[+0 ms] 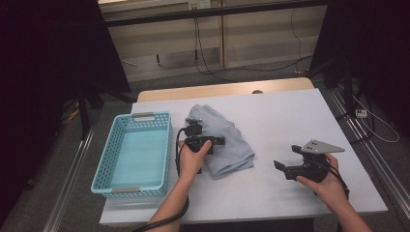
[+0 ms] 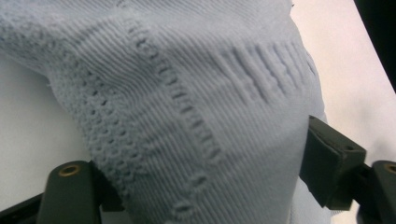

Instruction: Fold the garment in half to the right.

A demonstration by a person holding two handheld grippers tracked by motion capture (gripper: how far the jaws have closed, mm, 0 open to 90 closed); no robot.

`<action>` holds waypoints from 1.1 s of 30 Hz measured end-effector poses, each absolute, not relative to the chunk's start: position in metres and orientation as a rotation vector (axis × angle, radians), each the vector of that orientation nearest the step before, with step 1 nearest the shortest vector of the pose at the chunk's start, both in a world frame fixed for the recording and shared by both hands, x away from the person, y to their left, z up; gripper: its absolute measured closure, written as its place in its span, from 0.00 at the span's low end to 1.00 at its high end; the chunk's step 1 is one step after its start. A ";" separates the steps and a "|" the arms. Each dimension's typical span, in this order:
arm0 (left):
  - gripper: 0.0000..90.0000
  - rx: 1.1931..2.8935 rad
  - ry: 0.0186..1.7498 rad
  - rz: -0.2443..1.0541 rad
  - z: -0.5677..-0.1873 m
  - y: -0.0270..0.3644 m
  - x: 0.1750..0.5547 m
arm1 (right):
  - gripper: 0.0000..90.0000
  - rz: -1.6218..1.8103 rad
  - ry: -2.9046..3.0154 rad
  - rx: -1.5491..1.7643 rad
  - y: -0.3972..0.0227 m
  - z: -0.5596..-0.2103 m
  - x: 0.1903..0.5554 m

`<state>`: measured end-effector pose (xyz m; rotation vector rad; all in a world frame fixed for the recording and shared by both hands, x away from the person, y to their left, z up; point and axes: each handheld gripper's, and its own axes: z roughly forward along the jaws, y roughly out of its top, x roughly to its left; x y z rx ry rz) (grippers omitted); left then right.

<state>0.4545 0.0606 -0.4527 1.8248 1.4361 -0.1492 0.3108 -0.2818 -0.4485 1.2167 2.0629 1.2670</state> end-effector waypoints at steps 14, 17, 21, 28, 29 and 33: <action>0.69 1.786 1.473 -0.134 -0.457 0.055 0.461 | 0.10 1.277 2.070 1.207 -0.278 -0.448 0.314; 0.74 1.800 1.460 -0.151 -0.452 0.057 0.462 | 0.10 1.283 2.076 1.202 -0.277 -0.448 0.314; 0.76 1.829 1.455 -0.173 -0.444 0.061 0.462 | 0.10 1.283 2.075 1.200 -0.277 -0.448 0.315; 0.77 1.901 1.463 -0.159 -0.430 0.067 0.465 | 0.10 1.287 2.077 1.195 -0.276 -0.447 0.314; 0.77 1.923 1.463 -0.150 -0.427 0.067 0.465 | 0.10 1.289 2.076 1.196 -0.276 -0.447 0.313; 0.77 1.964 1.471 -0.141 -0.420 0.070 0.467 | 0.10 1.291 2.072 1.195 -0.277 -0.447 0.313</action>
